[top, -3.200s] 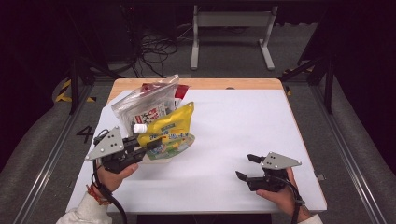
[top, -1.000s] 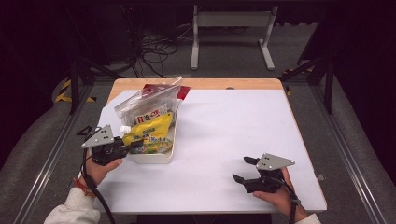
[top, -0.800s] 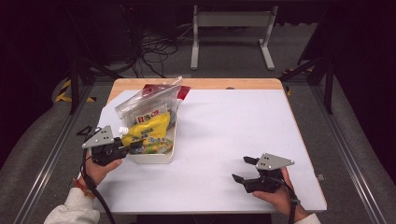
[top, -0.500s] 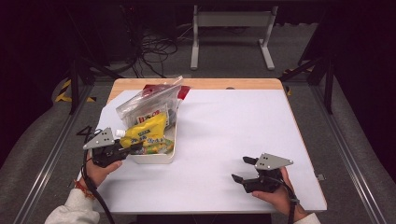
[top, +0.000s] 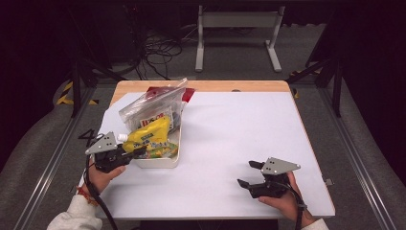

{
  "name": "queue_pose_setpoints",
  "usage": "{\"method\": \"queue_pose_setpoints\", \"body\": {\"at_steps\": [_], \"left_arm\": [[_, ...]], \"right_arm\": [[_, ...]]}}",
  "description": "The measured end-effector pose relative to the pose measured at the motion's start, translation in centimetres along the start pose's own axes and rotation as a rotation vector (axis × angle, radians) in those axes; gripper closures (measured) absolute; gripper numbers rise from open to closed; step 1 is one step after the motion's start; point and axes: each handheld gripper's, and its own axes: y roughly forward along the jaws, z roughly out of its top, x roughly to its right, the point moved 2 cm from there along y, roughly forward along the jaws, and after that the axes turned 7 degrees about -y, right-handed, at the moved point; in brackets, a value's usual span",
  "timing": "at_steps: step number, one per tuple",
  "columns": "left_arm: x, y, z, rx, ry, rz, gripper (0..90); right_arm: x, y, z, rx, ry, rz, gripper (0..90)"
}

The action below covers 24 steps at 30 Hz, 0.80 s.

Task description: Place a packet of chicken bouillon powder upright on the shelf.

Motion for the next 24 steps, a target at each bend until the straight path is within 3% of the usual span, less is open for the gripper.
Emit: {"method": "queue_pose_setpoints", "body": {"at_steps": [6,24], "left_arm": [[0.31,0.09,-0.1,0.003,-0.013,0.026,82.6],[0.26,0.5,-0.44,-0.006,-0.017,0.024,80.3]], "right_arm": [[-0.16,-0.1,0.14,0.0,-0.014,-0.009,23.6],[0.07,-0.17,0.14,-0.002,-0.016,-0.015,23.6]]}}
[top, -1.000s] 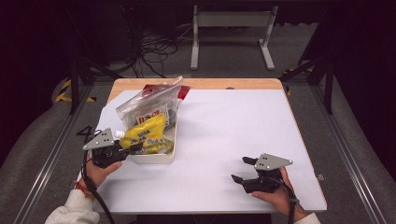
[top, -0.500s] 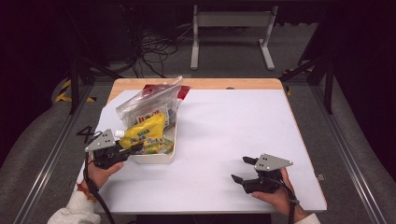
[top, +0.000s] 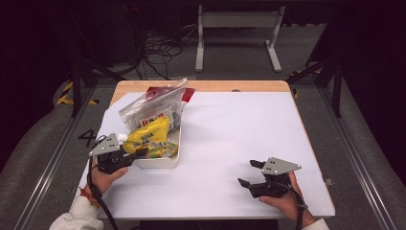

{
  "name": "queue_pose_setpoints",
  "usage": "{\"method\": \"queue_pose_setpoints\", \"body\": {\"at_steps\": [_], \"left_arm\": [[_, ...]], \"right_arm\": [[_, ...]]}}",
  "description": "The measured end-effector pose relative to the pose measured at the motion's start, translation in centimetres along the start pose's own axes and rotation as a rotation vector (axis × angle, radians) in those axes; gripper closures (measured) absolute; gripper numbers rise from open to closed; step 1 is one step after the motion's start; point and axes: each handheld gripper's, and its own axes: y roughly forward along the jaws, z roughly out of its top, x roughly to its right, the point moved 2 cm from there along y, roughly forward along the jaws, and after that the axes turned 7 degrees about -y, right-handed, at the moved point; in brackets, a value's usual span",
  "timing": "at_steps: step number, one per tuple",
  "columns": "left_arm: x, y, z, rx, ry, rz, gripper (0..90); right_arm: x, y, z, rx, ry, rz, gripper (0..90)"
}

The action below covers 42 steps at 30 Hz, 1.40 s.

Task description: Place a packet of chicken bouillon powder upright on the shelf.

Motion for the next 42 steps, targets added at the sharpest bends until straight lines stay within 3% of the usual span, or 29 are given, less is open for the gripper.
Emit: {"method": "queue_pose_setpoints", "body": {"at_steps": [8,18,20,21,23,28,33,35,39,42], "left_arm": [[0.4,-0.1,0.2,0.007,-0.001,0.026,79.0],[0.9,-0.8,0.4,0.052,-0.015,0.061,76.9],[1.1,-1.2,0.4,0.072,-0.022,0.06,73.8],[1.4,-1.4,0.4,0.077,-0.014,0.098,71.4],[1.7,-1.7,0.4,0.091,-0.018,0.124,67.2],[2.2,-2.3,0.3,0.107,-0.021,0.156,56.0],[2.6,-3.7,-0.6,0.158,-0.067,0.2,42.4],[2.9,-4.1,-1.1,0.154,-0.073,0.241,34.7],[3.4,-4.3,-1.9,0.131,-0.088,0.273,23.4],[3.9,-4.2,-2.7,0.132,-0.151,0.278,17.8]], "right_arm": [[0.0,-0.1,0.0,0.0,-0.002,0.001,23.6],[0.1,-0.1,0.0,0.001,0.001,-0.006,23.6],[0.1,-0.2,0.0,0.001,0.001,-0.006,23.7],[0.1,-0.2,0.0,0.003,0.001,-0.006,23.7],[0.2,-0.3,0.0,0.004,0.0,-0.01,23.7],[0.3,-0.5,0.2,0.013,-0.009,-0.017,23.5],[0.8,-0.9,0.3,0.026,-0.007,-0.042,23.4],[0.9,-1.1,0.4,0.028,-0.017,-0.059,23.5],[0.9,-1.5,0.7,0.04,-0.036,-0.084,23.6],[1.1,-1.5,0.7,0.039,-0.026,-0.084,23.6]]}}
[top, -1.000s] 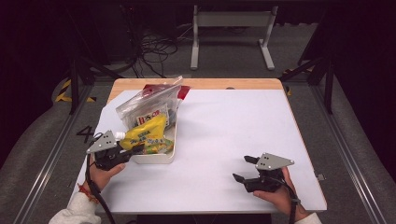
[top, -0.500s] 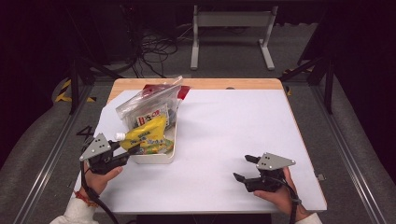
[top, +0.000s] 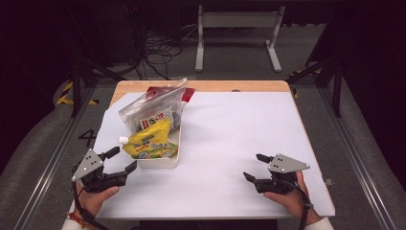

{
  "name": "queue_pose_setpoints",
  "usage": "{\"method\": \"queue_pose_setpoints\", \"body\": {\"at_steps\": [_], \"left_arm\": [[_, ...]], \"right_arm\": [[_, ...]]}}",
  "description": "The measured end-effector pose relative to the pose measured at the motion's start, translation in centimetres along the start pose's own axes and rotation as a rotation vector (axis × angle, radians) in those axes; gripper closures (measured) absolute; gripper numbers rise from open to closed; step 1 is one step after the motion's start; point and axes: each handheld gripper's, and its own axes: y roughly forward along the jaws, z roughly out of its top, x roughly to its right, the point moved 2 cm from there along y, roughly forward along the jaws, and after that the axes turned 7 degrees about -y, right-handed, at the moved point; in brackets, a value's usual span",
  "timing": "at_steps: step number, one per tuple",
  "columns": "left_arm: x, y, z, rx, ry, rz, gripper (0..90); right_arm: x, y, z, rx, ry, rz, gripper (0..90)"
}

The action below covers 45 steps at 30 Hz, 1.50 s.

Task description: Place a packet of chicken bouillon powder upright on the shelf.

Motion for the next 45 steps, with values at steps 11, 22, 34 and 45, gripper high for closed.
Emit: {"method": "queue_pose_setpoints", "body": {"at_steps": [11,22,34,45], "left_arm": [[0.8,-0.1,-2.4,-0.068,-0.028,0.001,14.6],[1.9,1.7,-4.1,-0.186,-0.01,-0.069,12.0],[3.7,3.5,-4.4,-0.258,0.067,-0.114,11.0],[4.4,4.5,-4.3,-0.28,0.172,-0.101,10.0]], "right_arm": [[0.2,0.1,0.0,0.001,-0.004,0.008,23.1],[0.3,-0.4,-0.4,-0.014,-0.039,-0.013,20.5],[0.8,-1.6,-1.4,-0.055,-0.053,-0.095,16.5],[1.0,-3.0,-2.7,-0.08,-0.044,-0.154,13.9]]}}
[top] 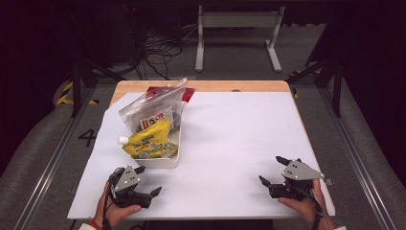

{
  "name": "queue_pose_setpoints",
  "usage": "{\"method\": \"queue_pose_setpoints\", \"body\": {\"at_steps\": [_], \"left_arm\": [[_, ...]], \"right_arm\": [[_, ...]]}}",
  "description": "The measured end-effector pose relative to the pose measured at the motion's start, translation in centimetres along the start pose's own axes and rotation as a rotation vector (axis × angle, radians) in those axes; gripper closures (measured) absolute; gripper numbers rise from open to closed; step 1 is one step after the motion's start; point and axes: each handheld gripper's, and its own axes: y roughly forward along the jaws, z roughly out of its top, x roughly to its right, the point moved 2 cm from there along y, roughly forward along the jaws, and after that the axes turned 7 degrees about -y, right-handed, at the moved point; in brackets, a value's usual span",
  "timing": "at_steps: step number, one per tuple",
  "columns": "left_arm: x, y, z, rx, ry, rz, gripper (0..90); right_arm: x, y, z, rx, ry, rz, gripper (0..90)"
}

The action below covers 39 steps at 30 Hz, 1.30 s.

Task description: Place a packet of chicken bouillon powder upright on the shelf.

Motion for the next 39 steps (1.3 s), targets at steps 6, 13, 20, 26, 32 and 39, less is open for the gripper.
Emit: {"method": "queue_pose_setpoints", "body": {"at_steps": [6,13,20,26,32,39], "left_arm": [[0.0,0.4,0.2,-0.008,0.013,-0.007,9.7],[-0.1,0.5,0.5,-0.001,0.016,-0.026,9.5],[-0.1,0.6,0.6,-0.001,0.024,-0.034,9.4],[0.2,0.7,0.6,-0.007,0.04,-0.048,9.4],[0.4,0.8,0.7,-0.005,0.047,-0.057,9.5],[0.4,0.9,0.7,-0.015,0.05,-0.055,9.5]], "right_arm": [[0.4,-0.9,-1.3,-0.021,0.02,-0.03,13.2],[1.2,-1.9,-2.6,-0.023,0.049,-0.071,13.3],[1.6,-2.3,-3.9,-0.043,0.077,-0.1,11.9],[1.6,-2.4,-3.7,-0.04,0.063,-0.103,11.4],[1.4,-2.6,-3.6,-0.032,0.071,-0.109,11.4],[1.3,-2.5,-3.6,-0.035,0.065,-0.098,11.4]]}}
